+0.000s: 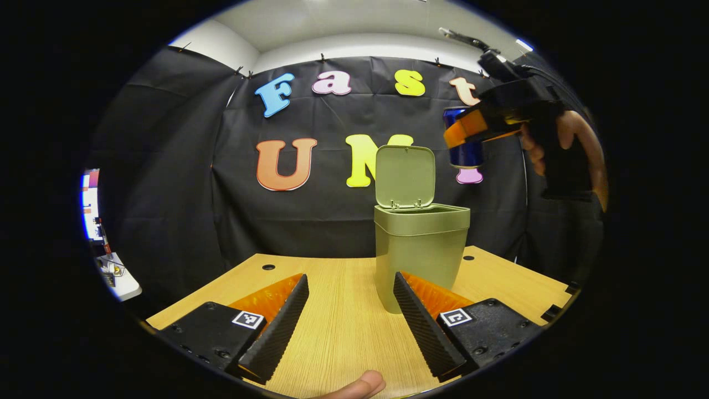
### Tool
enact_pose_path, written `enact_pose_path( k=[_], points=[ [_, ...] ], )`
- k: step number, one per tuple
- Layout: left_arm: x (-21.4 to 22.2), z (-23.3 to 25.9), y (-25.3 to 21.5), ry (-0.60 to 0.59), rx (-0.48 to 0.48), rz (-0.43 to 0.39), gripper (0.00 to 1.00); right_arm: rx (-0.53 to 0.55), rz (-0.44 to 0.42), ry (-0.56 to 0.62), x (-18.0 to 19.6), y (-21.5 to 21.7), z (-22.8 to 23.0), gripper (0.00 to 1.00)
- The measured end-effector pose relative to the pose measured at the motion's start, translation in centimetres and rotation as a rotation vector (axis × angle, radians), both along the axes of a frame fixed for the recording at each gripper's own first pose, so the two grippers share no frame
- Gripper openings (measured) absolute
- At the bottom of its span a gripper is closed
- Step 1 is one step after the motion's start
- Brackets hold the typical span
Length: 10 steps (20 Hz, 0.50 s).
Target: Press the lid of the desktop garbage bin to open it, pick up the crumpled paper on the desktop and throw it into the bin, then pick up the pop can on the desktop and drop it into the bin, and finally close the garbage bin lid.
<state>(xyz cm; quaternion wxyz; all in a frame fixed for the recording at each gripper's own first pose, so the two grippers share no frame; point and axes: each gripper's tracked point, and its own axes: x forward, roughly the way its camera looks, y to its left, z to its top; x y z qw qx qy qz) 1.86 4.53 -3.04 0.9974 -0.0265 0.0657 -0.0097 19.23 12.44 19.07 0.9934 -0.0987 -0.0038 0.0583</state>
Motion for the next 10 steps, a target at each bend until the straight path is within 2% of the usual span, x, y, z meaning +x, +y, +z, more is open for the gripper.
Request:
enact_pose_path(
  k=[2,6,10],
  points=[
    [-0.1,0.4,0.5,-0.011,-0.017,0.000,0.99,0.054,0.019,0.051,2.8,1.1,-0.3,0.80],
    [-0.5,1.3,1.3,-0.033,-0.031,0.007,0.99,0.044,-0.010,0.191,8.3,1.9,-3.7,0.80],
    [-0.2,1.5,2.5,-0.043,-0.015,0.037,0.99,0.081,-0.044,0.249,11.5,2.5,-5.7,0.80]
  ],
)
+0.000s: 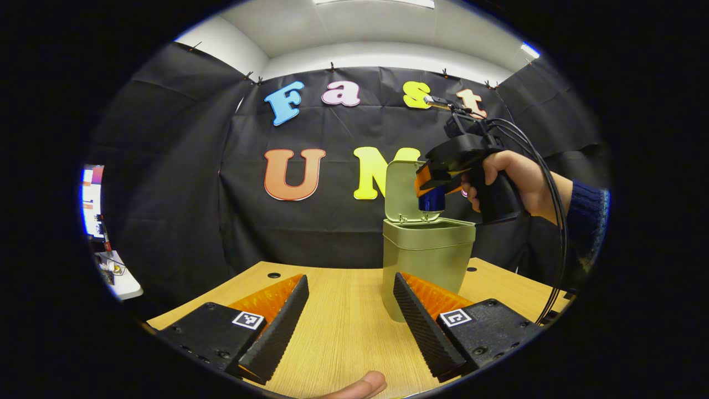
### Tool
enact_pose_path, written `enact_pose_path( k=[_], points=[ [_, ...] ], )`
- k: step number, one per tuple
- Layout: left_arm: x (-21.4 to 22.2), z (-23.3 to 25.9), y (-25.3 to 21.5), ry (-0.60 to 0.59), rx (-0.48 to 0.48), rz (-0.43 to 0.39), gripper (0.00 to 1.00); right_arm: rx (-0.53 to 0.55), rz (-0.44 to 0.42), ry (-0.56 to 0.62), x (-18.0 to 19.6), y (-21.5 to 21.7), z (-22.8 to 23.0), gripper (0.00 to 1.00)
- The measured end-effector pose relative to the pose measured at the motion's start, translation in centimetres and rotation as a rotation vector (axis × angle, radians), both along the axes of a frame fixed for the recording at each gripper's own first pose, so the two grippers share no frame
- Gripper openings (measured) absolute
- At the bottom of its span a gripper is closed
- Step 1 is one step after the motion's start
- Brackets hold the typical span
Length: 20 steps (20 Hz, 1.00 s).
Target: Press the lid of the desktop garbage bin to open it, pick up the crumpled paper on the desktop and throw it into the bin, then pick up the pop can on the desktop and drop it into the bin, and finally close the garbage bin lid.
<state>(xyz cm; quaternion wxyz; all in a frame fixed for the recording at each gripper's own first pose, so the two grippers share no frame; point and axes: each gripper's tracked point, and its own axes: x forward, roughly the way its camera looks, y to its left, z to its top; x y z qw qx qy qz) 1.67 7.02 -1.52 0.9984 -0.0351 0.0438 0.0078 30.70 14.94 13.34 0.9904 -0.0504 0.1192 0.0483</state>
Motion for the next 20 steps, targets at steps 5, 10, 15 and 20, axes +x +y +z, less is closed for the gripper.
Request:
enact_pose_path(
  k=[5,10,15,20],
  points=[
    [0.0,-0.3,-0.2,0.009,0.001,-0.008,0.99,-0.001,-0.002,0.013,0.8,-0.3,-0.7,0.81],
    [0.2,0.0,0.3,0.003,0.003,0.011,0.99,-0.002,-0.017,-0.013,1.0,-1.7,0.2,0.85],
    [0.2,-0.4,-0.4,0.015,0.001,-0.007,0.99,-0.012,-0.016,-0.030,0.7,-2.1,0.8,0.95],
    [0.4,-0.3,-0.5,0.011,-0.004,-0.006,0.99,0.004,-0.020,-0.066,0.3,-2.2,3.9,0.95]
  ],
)
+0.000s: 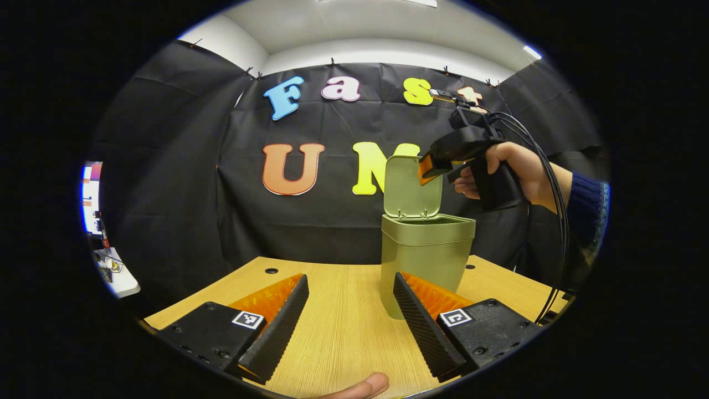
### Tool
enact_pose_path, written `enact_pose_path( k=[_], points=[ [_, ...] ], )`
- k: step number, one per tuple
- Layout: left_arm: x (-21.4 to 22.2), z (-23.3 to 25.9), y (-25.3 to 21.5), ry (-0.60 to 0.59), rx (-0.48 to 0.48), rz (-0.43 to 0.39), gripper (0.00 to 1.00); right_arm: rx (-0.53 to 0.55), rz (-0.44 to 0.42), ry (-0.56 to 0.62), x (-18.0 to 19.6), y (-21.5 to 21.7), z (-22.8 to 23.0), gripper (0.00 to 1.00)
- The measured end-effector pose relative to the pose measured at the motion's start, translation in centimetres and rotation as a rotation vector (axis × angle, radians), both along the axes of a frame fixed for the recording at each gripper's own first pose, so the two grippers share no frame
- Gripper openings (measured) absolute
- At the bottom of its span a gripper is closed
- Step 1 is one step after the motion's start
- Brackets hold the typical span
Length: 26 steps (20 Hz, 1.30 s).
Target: Press the lid of the desktop garbage bin to open it, pick up the crumpled paper on the desktop and throw it into the bin, then pick up the pop can on the desktop and drop it into the bin, and finally close the garbage bin lid.
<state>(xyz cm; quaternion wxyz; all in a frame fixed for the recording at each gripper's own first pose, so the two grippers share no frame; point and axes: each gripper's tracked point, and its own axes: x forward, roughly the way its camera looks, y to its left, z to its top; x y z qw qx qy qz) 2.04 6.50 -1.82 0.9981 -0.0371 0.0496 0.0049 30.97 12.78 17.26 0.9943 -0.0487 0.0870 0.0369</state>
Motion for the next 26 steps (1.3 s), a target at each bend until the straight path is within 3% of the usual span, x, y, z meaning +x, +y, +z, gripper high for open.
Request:
enact_pose_path(
  k=[9,12,18,21,26],
  points=[
    [0.5,-1.0,0.9,0.034,-0.047,0.012,0.99,0.031,-0.027,-0.095,1.1,0.1,9.9,0.95],
    [0.7,-0.9,1.0,0.033,-0.042,0.009,1.00,0.052,0.004,-0.108,2.6,1.7,12.2,0.97],
    [1.4,-1.7,1.3,0.038,-0.066,0.007,0.99,0.068,0.009,-0.084,7.8,3.6,11.3,0.95],
    [1.7,-2.8,1.6,0.068,-0.055,0.017,1.00,0.000,0.013,-0.089,10.0,4.1,10.5,0.95],
    [2.5,-3.9,1.8,0.103,-0.052,0.028,1.00,0.025,0.034,-0.055,11.3,3.6,8.9,0.95]
  ],
)
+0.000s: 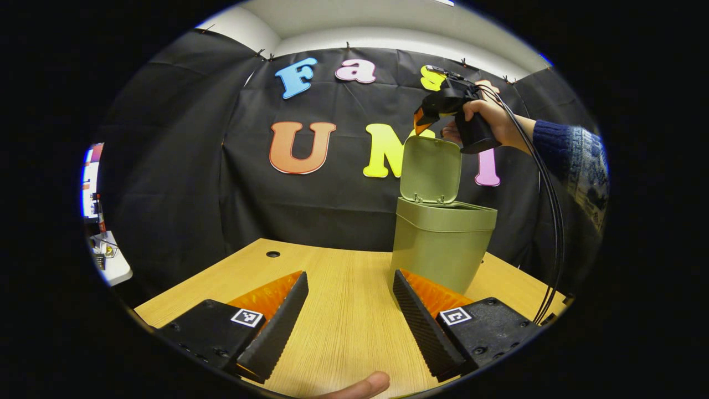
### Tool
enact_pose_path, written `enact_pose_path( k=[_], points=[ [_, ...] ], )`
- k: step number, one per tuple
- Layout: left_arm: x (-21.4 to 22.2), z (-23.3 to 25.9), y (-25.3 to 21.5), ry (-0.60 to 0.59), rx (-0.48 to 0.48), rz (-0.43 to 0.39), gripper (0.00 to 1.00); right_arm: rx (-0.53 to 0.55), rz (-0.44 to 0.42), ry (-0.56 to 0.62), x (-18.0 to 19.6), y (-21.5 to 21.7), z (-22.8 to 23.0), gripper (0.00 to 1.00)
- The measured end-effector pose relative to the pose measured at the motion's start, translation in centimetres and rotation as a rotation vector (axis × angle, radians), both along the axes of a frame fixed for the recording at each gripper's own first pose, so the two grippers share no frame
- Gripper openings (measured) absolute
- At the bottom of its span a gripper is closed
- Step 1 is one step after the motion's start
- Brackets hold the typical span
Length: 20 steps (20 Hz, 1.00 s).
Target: Press the lid of the desktop garbage bin to open it, pick up the crumpled paper on the desktop and throw it into the bin, then pick up the pop can on the desktop and drop it into the bin, and finally close the garbage bin lid.
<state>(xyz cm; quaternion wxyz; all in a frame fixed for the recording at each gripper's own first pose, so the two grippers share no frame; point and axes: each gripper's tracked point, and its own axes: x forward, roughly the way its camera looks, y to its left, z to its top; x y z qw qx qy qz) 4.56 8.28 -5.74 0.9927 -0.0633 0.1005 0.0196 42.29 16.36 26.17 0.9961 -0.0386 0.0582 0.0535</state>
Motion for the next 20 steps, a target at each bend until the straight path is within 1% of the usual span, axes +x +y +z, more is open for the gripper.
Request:
enact_pose_path(
  k=[1,2,3,6,7,8,9,10,11,13,14,16,19,20],
  points=[
    [-0.1,0.2,0.1,-0.006,0.003,0.004,0.95,0.008,0.011,0.013,-0.3,-0.2,-0.2,0.95],
    [-0.1,0.5,0.1,-0.018,0.007,0.007,0.99,0.023,0.025,0.019,-0.8,-0.3,-0.3,0.95],
    [-0.3,0.8,0.2,-0.029,0.017,0.009,1.00,0.040,0.030,0.026,-1.3,-0.6,-0.6,0.96],
    [-0.6,1.5,0.1,-0.056,0.048,0.019,0.99,0.059,0.053,0.039,-3.3,-1.3,-1.6,0.95],
    [-0.7,1.6,-0.1,-0.062,0.049,0.014,0.99,0.063,0.057,0.041,-4.1,-1.5,-2.2,0.98],
    [-0.7,1.8,-0.4,-0.068,0.042,0.009,0.99,0.058,0.050,0.052,-4.6,-2.0,-2.9,0.95],
    [-0.7,2.0,-0.7,-0.076,0.029,0.001,0.99,0.049,0.047,0.065,-5.3,-2.6,-3.8,0.95],
    [-0.7,2.1,-1.2,-0.080,0.019,-0.009,0.99,0.044,0.038,0.080,-5.9,-3.2,-4.9,0.98],
    [-0.8,2.0,-1.4,-0.078,0.018,-0.015,0.99,0.041,0.034,0.097,-6.5,-3.7,-5.8,0.95],
    [-0.9,1.8,-1.3,-0.071,0.037,-0.008,0.99,0.049,0.036,0.126,-7.9,-4.4,-7.4,0.98],
    [-1.0,1.8,-1.3,-0.071,0.047,-0.007,0.99,0.063,0.049,0.135,-8.6,-4.4,-8.0,0.95],
    [-1.0,2.1,-1.8,-0.079,0.059,-0.019,0.99,0.090,0.068,0.150,-9.8,-4.2,-9.1,0.96],
    [-1.2,2.3,-1.3,-0.087,0.074,-0.009,0.99,0.062,0.073,0.183,-10.5,-3.9,-11.4,0.96],
    [-1.3,2.4,-1.0,-0.089,0.079,-0.004,0.99,0.057,0.089,0.200,-10.7,-3.3,-12.3,0.96]
  ],
)
